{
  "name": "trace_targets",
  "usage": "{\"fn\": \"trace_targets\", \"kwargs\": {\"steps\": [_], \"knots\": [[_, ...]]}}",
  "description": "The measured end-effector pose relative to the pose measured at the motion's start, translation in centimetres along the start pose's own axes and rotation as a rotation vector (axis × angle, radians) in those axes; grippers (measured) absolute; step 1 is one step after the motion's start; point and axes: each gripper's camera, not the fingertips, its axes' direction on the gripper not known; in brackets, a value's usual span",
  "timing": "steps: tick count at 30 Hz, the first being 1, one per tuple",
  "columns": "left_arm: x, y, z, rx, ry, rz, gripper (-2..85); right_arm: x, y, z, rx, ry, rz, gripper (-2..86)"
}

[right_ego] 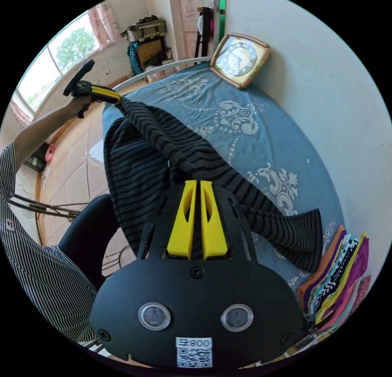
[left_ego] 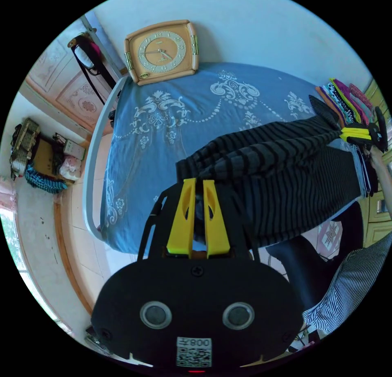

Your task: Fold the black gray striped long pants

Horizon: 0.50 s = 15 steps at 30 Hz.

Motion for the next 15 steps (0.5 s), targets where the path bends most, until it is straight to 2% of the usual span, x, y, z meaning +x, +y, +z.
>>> {"fn": "trace_targets", "kwargs": {"steps": [7, 15], "knots": [[2.8, 6.5, 0.4, -0.093, -0.062, 0.077, 0.9, -8.9, 3.9, 0.9, -0.071, -0.024, -0.101, 1.3], [4.9, 11.6, -0.2, -0.099, -0.100, 0.120, 0.9, -15.9, 6.2, 3.0, -0.126, -0.096, -0.149, 1.3]]}}
